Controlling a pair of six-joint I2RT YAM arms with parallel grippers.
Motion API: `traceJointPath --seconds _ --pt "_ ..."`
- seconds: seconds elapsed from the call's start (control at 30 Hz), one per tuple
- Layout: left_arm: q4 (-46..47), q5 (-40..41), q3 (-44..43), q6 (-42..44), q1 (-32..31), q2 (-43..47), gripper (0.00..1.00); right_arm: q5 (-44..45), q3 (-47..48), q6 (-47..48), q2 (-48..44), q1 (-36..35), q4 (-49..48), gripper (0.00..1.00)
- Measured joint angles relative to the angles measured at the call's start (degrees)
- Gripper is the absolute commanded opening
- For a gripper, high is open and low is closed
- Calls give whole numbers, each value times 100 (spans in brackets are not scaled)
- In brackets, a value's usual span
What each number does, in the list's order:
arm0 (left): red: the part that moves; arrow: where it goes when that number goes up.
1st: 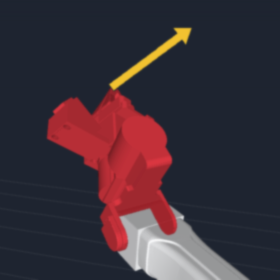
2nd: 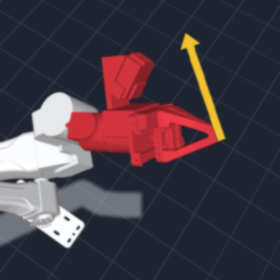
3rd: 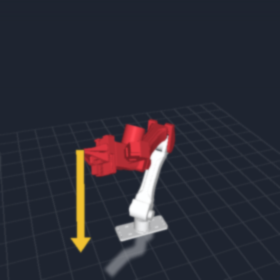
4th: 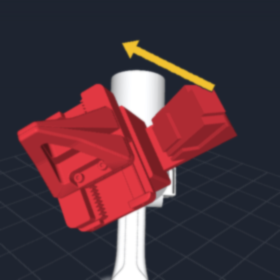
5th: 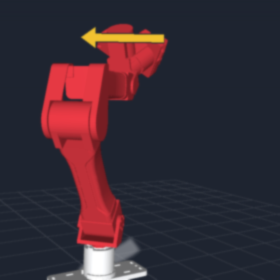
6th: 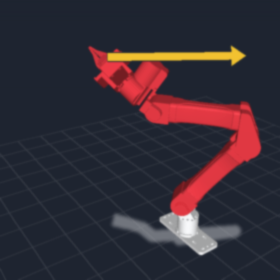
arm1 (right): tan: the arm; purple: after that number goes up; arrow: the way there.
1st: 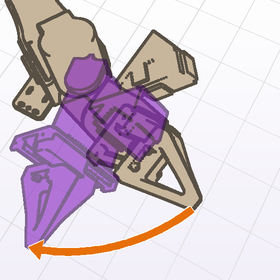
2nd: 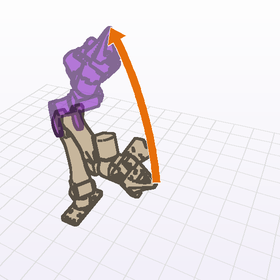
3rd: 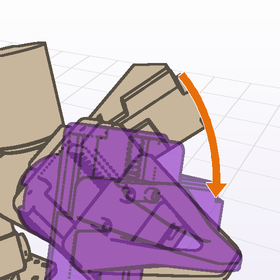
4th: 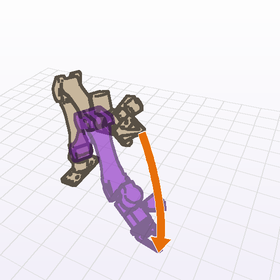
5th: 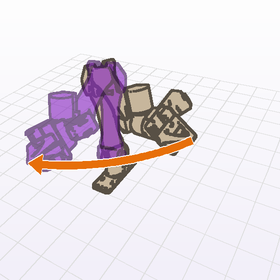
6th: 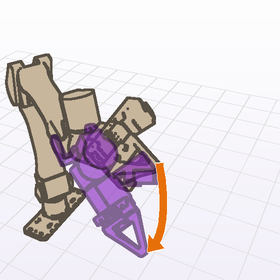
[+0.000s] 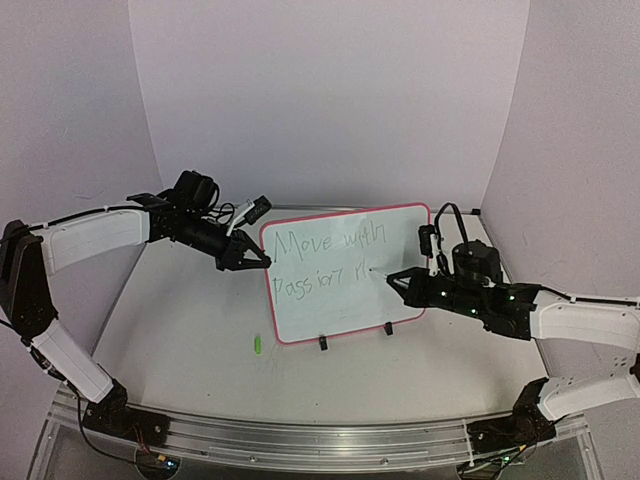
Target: Write a sentence on the whiteboard
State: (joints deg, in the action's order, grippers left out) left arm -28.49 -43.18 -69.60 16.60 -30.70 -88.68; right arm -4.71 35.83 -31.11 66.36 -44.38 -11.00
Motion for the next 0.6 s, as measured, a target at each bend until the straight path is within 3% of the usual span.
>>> traceJointPath --seconds 0.6 --pt "1 0 0 2 0 0 0 108 131 218 139 81 37 0"
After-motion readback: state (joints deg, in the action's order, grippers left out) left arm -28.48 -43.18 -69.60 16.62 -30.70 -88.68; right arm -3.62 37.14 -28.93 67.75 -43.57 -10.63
